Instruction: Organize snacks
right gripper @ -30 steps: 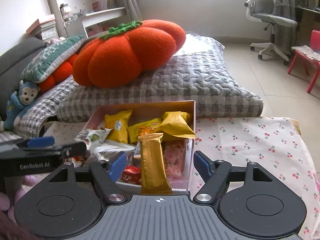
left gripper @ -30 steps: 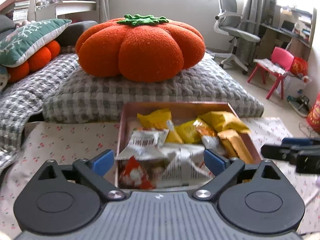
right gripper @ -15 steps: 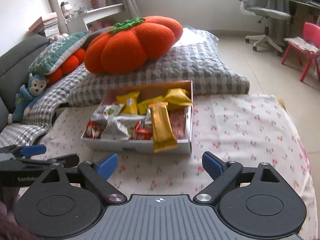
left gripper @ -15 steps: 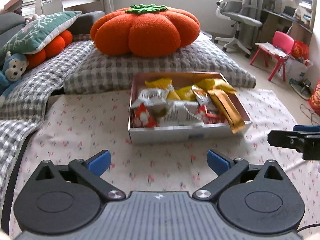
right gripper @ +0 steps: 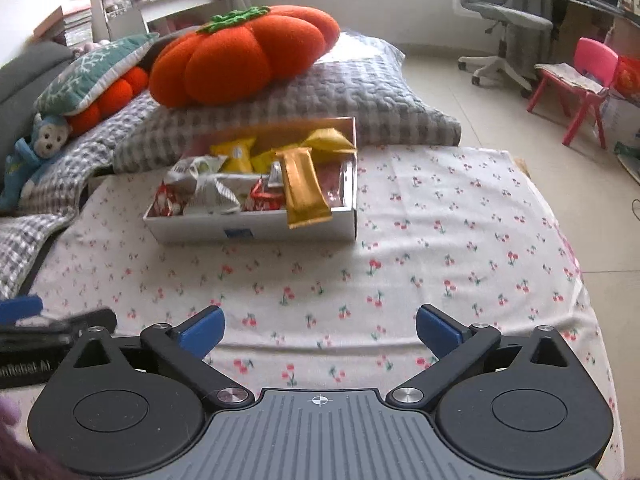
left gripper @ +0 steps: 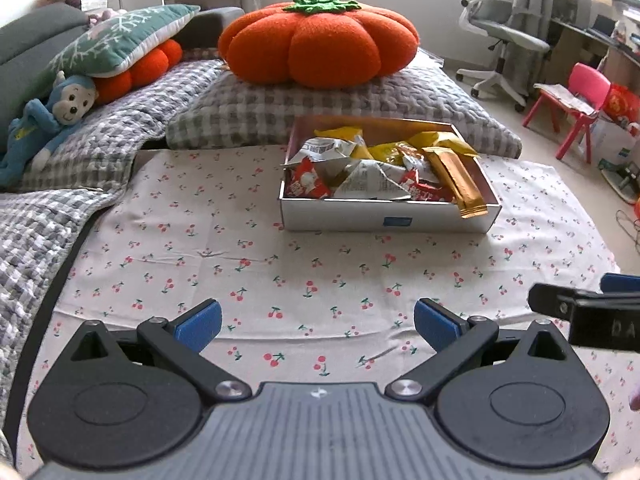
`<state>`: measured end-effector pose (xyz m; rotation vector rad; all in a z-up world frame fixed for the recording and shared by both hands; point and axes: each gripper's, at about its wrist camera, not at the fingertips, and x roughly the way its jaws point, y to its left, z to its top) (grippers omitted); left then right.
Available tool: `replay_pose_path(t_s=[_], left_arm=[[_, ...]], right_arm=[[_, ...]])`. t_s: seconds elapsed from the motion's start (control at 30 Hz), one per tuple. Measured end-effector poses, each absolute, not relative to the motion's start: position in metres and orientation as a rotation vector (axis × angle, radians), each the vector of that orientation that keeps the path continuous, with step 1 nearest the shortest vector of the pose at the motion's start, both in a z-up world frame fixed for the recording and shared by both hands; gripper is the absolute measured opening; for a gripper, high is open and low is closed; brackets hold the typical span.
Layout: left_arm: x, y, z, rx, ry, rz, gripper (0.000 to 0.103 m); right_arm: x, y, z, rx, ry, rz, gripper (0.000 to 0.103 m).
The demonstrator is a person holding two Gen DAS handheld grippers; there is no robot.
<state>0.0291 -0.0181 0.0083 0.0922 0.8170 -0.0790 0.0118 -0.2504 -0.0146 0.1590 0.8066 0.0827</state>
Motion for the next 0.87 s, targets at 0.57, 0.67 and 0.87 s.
replay_pose_path(t_s=[0.57, 0.67, 0.87], left_arm=[[0.019, -0.013, 0.005, 0.074, 0.820, -0.051, 0.103], [0.019, -0.013, 0.002, 0.075, 0.832, -0.050, 0.103], [0.020, -0.012, -0.002, 0.083, 0.850, -0.051, 0.103]], right_arm=[[0.002, -0.242, -0.029, 0.157, 0.822, 0.075, 0.103], [0.003, -0.242, -0.031, 0.164, 0.829, 0.078, 0.103], [0.004, -0.240, -0.035, 0.162, 0.835, 0.073, 0.103]])
